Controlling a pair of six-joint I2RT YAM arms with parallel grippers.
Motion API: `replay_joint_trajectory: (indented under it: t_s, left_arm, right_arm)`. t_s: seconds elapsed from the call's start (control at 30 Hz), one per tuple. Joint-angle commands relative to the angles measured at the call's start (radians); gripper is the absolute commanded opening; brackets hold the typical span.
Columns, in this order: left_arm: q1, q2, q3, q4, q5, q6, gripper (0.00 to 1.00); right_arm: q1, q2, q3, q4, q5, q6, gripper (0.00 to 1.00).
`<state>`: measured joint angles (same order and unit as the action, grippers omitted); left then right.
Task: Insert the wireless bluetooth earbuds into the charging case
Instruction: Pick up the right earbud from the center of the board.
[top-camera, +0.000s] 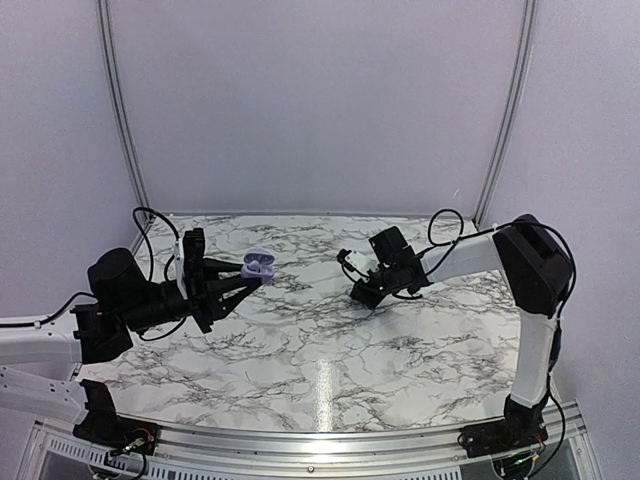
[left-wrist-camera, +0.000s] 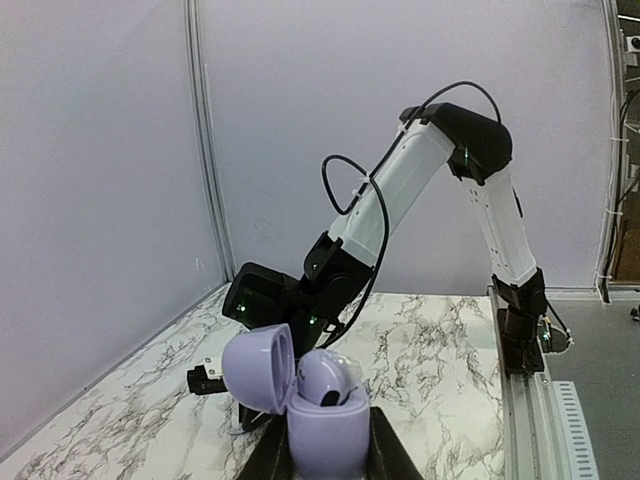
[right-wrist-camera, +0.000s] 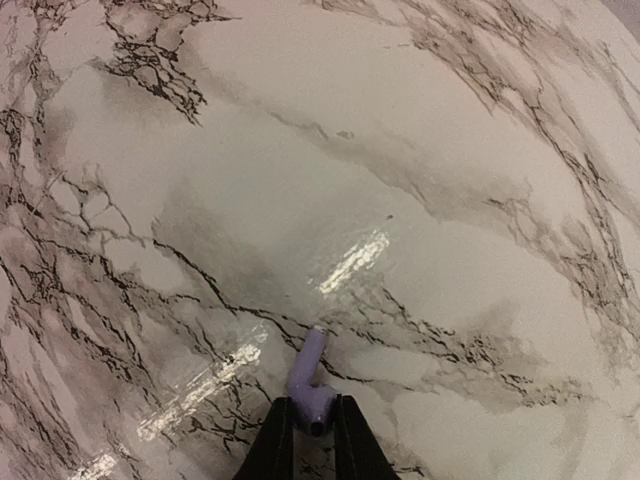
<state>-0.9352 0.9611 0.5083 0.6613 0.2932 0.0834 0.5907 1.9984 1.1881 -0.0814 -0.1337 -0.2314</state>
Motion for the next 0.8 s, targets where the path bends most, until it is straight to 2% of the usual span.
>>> replay_joint_trajectory:
  t_s: [0.0,0.37,0.77]
  left_arm:
    - [-0.002,-0.035,-0.004,-0.081,-0.009,0.087,0.00]
    - [-0.004,-0.081,0.013,-0.243,-0.012,0.251,0.00]
    - [-0.008,-0.119,0.009,-0.341,-0.070,0.420,0.00]
  right_arm:
    - [-0.007,-0.093,0.033,-0.069,-0.073,0.033,0.10]
    - [0.017,-0.389,0.042,-0.235,-0.334,0.093,0.07]
    - [0.147,-0.559,0.083,-0.389,-0.569,0.160,0.06]
